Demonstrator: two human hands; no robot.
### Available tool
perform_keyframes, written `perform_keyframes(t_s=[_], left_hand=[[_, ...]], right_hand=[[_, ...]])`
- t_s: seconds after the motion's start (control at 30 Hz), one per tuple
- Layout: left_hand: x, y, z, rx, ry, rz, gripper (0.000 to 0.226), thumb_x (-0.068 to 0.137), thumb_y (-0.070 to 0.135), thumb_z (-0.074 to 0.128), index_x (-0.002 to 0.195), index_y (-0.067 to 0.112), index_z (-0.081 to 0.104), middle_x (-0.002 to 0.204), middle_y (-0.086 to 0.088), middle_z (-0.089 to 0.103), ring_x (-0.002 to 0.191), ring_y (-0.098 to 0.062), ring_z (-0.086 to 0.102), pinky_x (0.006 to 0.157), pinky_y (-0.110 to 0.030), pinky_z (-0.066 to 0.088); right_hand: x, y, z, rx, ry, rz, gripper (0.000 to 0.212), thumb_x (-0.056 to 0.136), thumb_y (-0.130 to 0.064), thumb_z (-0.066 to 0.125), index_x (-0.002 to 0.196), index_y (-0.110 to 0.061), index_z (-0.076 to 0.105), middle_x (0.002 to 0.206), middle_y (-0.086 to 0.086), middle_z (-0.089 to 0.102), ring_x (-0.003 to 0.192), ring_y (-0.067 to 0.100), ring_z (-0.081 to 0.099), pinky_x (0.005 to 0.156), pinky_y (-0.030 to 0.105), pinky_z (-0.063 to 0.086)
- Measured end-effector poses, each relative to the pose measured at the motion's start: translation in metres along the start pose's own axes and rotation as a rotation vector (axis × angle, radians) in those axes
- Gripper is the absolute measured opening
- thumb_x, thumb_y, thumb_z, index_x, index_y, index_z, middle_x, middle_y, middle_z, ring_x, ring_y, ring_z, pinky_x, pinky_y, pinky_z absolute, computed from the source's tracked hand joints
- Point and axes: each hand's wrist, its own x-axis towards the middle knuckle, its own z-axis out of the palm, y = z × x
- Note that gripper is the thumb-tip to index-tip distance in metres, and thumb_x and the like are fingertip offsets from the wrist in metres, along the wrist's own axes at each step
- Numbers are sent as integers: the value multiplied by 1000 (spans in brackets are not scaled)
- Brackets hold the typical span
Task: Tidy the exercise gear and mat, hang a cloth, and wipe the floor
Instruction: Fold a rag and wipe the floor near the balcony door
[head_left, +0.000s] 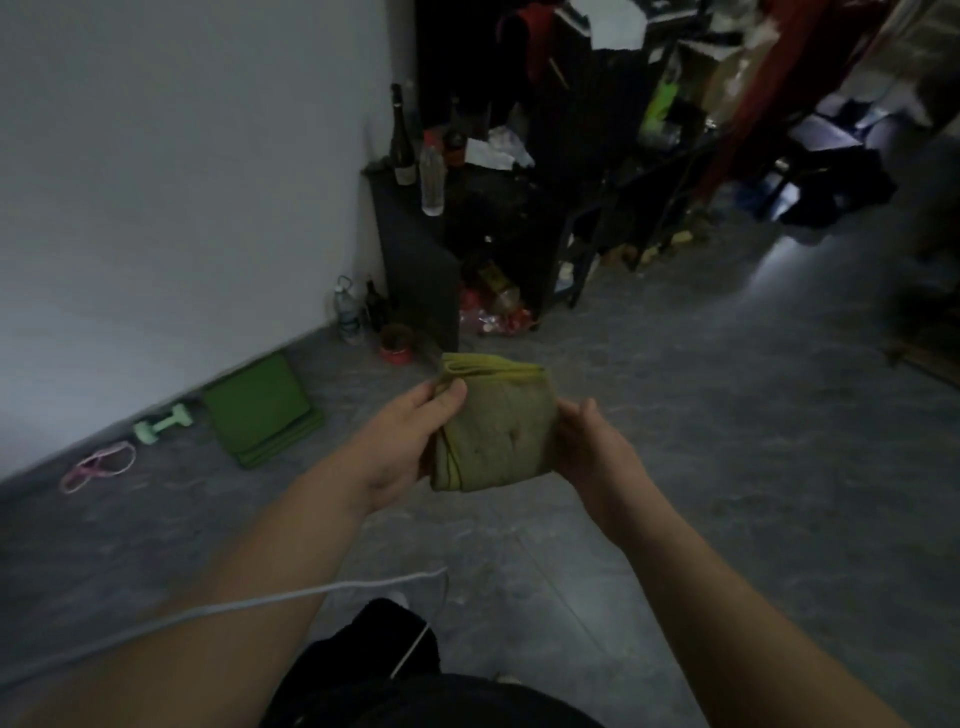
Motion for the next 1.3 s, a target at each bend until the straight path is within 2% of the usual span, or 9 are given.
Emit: perform_keyframes(t_s=[0.1,0.2,0.33,0.53,0.7,0.83,1.07,1.2,1.3], left_hand=[[41,26,-20,-44,29,-1,56,86,47,57,133,16,58,127,-8,67,118,-24,63,103,-48,48],[92,50,-44,-2,83,21,51,89,51,54,127,18,62,122,-7,70,113,-22,67,97,-44,52],[179,90,-98,56,183,52,46,96,50,55,131,22,59,124,-7,68,112,-24,67,95,-44,54],[294,152,-169,-60,123,-82,44,95,47,55,131,21,59,128,-13,65,116,-33,64,98,-62,47],[362,187,-195,-39,21,-198,38,93,31,63,128,17,62,127,-14,66,118,-34,63,102,-62,44],[416,204,-208,-45,19,-236,29,94,8,57,121,8,65,119,-19,69,111,-35,66,99,-60,48],[558,200,-215,57,205,-220,46,86,-2,61,130,10,53,118,-17,66,105,-33,68,92,-55,54],[647,192,-216,22,357,-231,32,92,-4,57,119,12,62,112,-13,70,96,-26,70,77,-41,59],[699,177,-217,71,464,-281,37,88,5,63,122,18,64,113,-10,70,99,-26,69,81,-47,59]], right_hand=[[55,-11,17,-9,-129,70,67,95,-64,38,136,-14,57,135,11,61,127,28,57,104,53,46],[115,-25,45,-126,-75,42,47,92,-54,54,125,-22,63,125,7,67,114,22,65,98,51,52],[205,-40,80,-332,87,-118,17,98,-40,56,111,-35,65,110,-8,71,103,8,67,90,36,57],[326,-76,120,-415,126,-145,21,103,-29,50,117,-34,65,110,-13,70,101,-1,65,80,18,53],[414,-89,121,-447,142,-15,26,101,-32,52,125,-33,63,117,-10,69,110,9,64,97,37,53],[478,-103,109,-424,100,139,22,102,-21,52,117,-31,63,116,-1,70,105,16,67,90,39,56],[626,-107,65,-537,45,223,32,93,-2,55,109,-29,59,115,4,67,104,21,67,91,45,56],[732,-96,23,-625,14,289,36,89,-3,57,123,-16,59,116,5,68,104,22,66,92,45,56],[798,-87,-2,-771,-32,351,43,91,-7,58,134,-14,54,122,7,62,108,24,62,94,47,53]])
